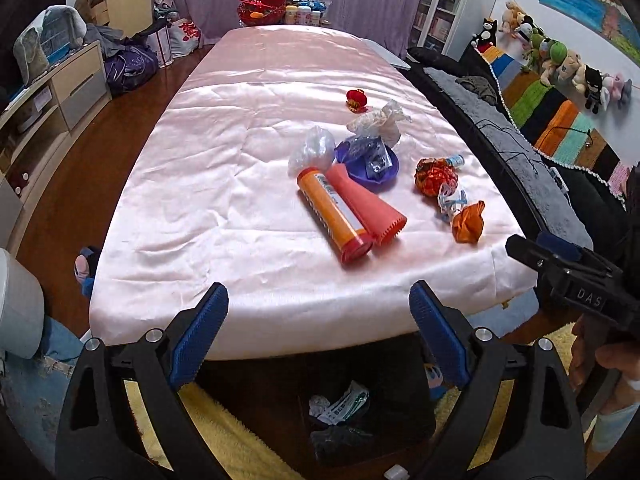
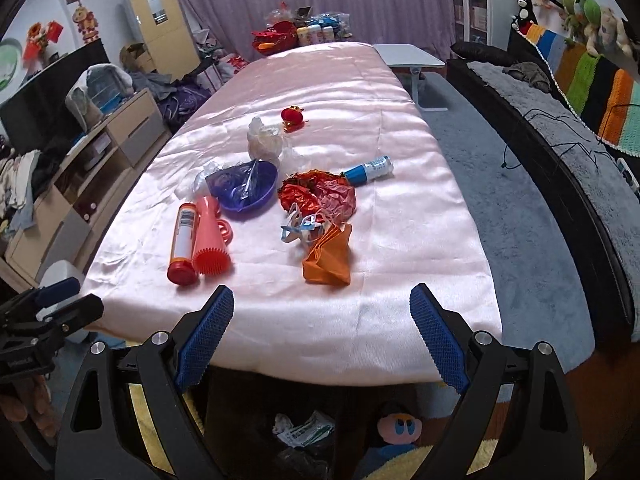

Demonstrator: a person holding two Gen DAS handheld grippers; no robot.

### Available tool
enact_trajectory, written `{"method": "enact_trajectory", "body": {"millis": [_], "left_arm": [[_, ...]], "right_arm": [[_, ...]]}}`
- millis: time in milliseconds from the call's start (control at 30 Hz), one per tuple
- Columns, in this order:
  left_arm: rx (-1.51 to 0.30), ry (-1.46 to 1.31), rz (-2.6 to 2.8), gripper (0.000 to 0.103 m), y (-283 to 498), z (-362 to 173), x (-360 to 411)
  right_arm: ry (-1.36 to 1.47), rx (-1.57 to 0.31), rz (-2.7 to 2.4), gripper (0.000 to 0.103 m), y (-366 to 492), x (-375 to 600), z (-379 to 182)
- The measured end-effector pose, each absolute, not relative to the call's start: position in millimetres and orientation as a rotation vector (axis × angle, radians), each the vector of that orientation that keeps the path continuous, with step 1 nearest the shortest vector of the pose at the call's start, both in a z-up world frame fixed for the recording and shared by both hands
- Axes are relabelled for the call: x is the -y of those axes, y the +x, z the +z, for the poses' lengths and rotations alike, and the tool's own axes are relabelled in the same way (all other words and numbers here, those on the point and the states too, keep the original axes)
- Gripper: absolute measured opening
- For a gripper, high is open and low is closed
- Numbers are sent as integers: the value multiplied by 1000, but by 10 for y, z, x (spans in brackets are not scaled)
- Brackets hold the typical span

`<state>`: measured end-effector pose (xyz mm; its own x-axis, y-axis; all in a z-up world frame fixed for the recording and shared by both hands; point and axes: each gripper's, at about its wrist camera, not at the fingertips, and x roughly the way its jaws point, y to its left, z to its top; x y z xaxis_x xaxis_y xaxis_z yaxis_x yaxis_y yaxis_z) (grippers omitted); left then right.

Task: Collect trash
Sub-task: 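Grasp the orange M&M's tube with the left tool while the right tool grasps orange paper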

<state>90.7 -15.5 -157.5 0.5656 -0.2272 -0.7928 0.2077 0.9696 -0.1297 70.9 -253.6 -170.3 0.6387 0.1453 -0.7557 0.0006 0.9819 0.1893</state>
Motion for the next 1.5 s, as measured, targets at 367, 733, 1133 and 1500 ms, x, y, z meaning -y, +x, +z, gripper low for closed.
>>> {"method": "enact_trajectory", "body": {"millis": [367, 733, 1133, 1500], "left_arm": [[-961, -33, -206, 76, 1447, -1773, 248], [-1038, -43, -195, 54, 1855, -2052, 434], [-1052, 34, -183, 39, 1954, -2173, 611], [-1045, 71, -204, 28, 1582, -2155, 452]], "right_arm": [[134, -882, 81, 76, 1013, 2447, -1874], [145, -898, 103, 58, 1155, 2422, -1968], [136, -935, 86, 36, 1219, 2473, -2162], [86, -927, 89, 27, 1062, 2421, -2142]]}}
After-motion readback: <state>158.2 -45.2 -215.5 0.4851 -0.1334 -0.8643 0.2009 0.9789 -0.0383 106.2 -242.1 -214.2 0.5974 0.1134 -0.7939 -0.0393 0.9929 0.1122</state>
